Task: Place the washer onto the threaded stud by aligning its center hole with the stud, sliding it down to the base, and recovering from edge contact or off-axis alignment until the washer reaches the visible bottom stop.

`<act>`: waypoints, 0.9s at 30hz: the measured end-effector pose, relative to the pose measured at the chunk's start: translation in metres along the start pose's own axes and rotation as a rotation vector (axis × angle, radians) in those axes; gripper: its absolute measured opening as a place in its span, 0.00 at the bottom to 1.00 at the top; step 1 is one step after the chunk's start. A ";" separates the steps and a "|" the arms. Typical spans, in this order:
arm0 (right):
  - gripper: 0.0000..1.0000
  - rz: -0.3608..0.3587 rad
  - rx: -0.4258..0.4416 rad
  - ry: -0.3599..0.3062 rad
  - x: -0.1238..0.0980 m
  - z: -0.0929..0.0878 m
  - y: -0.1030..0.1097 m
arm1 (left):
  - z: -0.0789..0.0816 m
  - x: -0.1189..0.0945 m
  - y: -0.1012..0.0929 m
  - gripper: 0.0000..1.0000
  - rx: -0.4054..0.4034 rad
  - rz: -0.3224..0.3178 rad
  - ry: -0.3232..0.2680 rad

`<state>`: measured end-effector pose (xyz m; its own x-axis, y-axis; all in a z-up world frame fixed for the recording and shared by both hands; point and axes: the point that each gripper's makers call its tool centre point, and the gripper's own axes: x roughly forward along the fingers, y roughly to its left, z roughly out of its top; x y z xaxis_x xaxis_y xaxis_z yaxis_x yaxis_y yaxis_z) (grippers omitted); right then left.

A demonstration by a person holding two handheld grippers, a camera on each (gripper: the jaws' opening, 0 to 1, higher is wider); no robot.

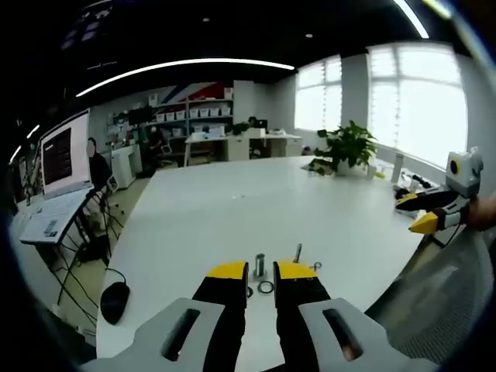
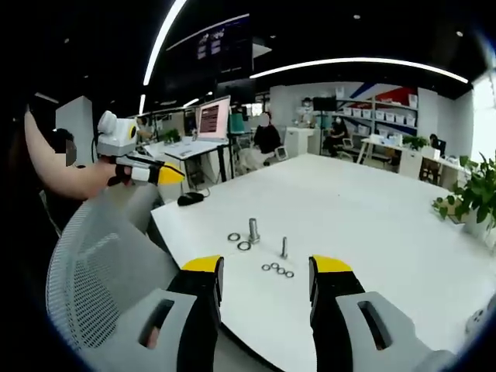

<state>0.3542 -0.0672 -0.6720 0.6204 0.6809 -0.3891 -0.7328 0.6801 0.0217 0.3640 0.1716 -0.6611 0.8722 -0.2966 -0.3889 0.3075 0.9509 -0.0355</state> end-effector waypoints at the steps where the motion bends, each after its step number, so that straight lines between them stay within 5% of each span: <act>1: 0.46 0.003 0.002 0.003 0.000 -0.001 0.000 | 0.000 0.000 0.000 0.11 0.000 -0.001 0.001; 27: 0.45 0.015 0.002 0.039 0.003 -0.008 0.002 | -0.006 0.003 -0.004 0.13 0.011 -0.019 0.027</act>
<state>0.3521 -0.0661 -0.6804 0.5979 0.6798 -0.4247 -0.7414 0.6704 0.0294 0.3636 0.1671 -0.6674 0.8557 -0.3120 -0.4129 0.3283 0.9440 -0.0330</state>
